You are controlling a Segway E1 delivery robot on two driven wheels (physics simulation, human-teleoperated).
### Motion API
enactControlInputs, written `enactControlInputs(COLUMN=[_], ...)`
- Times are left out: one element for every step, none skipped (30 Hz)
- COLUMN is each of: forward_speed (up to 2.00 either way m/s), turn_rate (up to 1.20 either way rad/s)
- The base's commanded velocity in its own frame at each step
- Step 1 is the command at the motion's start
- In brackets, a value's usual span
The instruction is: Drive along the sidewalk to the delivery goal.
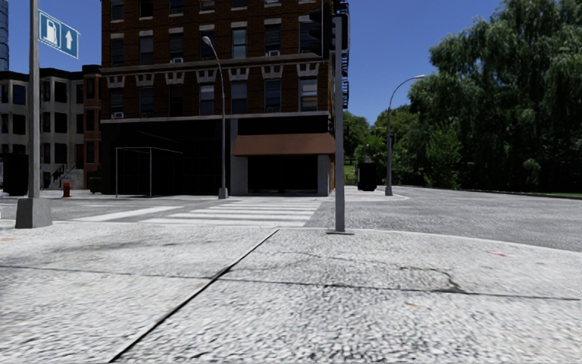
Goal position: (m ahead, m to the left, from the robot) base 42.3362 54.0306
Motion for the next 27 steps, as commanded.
enactControlInputs(forward_speed=[2.0,2.0,2.0,2.0,2.0,2.0,2.0,2.0,2.0,2.0,2.0,2.0,2.0,2.0,2.0,2.0,2.0,2.0,2.0,2.0,2.0,2.0,2.0,2.0,2.0,2.0,2.0], turn_rate=[0.33,0.33,0.33,0.33,0.33,0.33,0.35,0.37,0.37,0.38,0.38,0.38,0.38,0.38,0.38,0.38,0.36,0.26,0.14,0.0,0.0,0.0,0.0,0.0,0.0,0.0,0.0])
